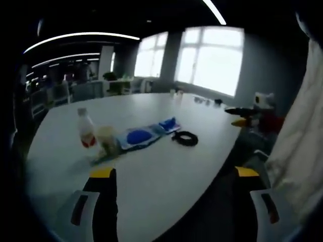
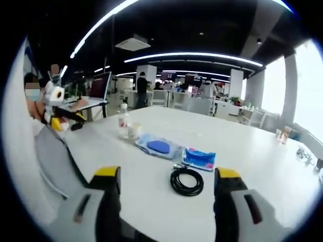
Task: Arrange the tabletop items into an orderly group along one side of the table until the central work area is clear of visible clutter.
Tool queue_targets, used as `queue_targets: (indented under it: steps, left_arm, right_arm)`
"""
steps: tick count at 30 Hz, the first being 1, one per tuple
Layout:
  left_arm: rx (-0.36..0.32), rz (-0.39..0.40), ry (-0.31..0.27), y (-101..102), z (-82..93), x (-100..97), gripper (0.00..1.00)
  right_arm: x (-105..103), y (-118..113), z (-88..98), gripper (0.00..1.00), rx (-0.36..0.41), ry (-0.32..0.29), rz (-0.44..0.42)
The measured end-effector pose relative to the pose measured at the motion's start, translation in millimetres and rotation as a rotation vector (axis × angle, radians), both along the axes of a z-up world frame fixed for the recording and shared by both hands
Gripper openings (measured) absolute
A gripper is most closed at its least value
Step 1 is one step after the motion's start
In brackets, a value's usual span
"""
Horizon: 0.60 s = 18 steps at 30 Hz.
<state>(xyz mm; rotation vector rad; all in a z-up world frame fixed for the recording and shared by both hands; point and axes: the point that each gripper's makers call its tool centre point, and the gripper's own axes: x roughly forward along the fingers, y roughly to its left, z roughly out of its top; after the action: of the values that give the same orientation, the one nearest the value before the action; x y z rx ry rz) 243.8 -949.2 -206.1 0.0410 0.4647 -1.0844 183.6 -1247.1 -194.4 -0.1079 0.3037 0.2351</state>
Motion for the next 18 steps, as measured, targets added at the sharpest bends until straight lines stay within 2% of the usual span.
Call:
queue_targets:
  steps: [18]
  left_arm:
    - [0.002, 0.006, -0.003, 1.2, 1.0, 0.5, 0.90]
  right_arm:
    - [1.3, 1.1, 5.1, 0.73, -0.002, -0.009, 0.008]
